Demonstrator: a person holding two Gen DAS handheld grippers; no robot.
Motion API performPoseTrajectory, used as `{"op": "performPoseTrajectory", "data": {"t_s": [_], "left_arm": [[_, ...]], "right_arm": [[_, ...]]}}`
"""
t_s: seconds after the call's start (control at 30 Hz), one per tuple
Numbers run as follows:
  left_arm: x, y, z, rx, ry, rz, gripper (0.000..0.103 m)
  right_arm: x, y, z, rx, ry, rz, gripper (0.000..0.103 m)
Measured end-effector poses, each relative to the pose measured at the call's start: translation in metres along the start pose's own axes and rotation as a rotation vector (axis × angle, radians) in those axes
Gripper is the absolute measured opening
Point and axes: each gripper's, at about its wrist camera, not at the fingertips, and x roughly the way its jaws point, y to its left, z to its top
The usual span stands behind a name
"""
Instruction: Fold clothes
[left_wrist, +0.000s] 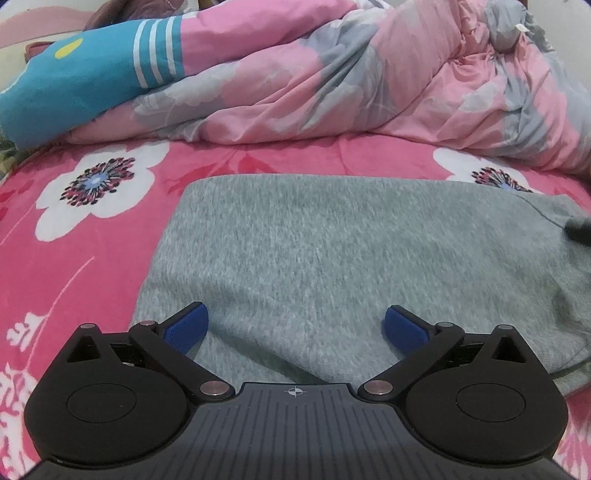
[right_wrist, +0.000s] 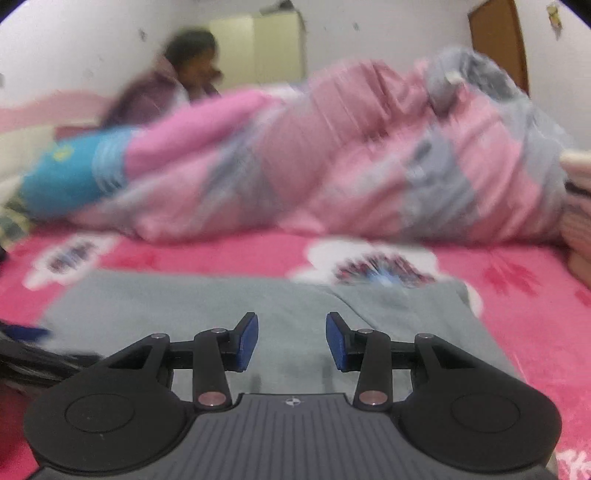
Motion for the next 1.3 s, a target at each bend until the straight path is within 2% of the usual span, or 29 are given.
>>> {"op": "performPoseTrajectory", "data": {"t_s": [0.03,0.07,0.1,0.17,0.3,0.37,0.5,0.6,0.7,0.9,1.07,1.3], "left_arm": [[-0.001,0.000,0.000,0.002,0.002,-0.001,0.103],[-0.002,0.001,0.000,0.004,0.003,-0.002,0.103],[-0.004,0.001,0.001,0.010,0.002,-0.003,0.103],[-0.010,0.003,0.002,0.029,-0.015,0.000,0.103],[-0.029,0.003,0.004,0.058,-0.110,0.013,0.103],[-0.035,0.002,0.005,0.055,-0.152,-0.013,0.103],[-0.031,-0.009,0.009,0.065,-0.183,-0.053,0.103],[-0.015,-0.018,0.010,0.074,-0.141,-0.044,0.103],[0.008,-0.020,0.003,0.078,-0.042,-0.008,0.103],[0.010,-0.017,0.001,0.043,-0.037,-0.011,0.103],[0.010,-0.018,0.001,0.041,-0.036,-0.004,0.103],[0.011,-0.017,0.002,0.041,-0.029,-0.007,0.103]], "right_arm": [[0.010,-0.006,-0.004,-0.003,0.031,-0.027,0.043],[0.023,-0.013,-0.019,-0.016,0.054,-0.016,0.043],[0.021,-0.017,-0.025,-0.005,0.018,0.000,0.043],[0.019,-0.014,-0.017,-0.014,0.044,-0.014,0.043],[0.019,-0.009,-0.023,-0.050,0.025,-0.036,0.043],[0.019,-0.010,-0.023,-0.044,0.024,-0.032,0.043],[0.019,-0.010,-0.022,-0.043,0.022,-0.031,0.043],[0.019,-0.010,-0.022,-0.043,0.020,-0.031,0.043],[0.019,-0.010,-0.022,-0.043,0.020,-0.031,0.043],[0.011,-0.006,-0.007,-0.064,0.050,-0.042,0.043],[-0.002,0.000,0.034,-0.125,-0.027,-0.028,0.043],[0.044,-0.028,0.028,-0.037,0.067,-0.077,0.043]]}}
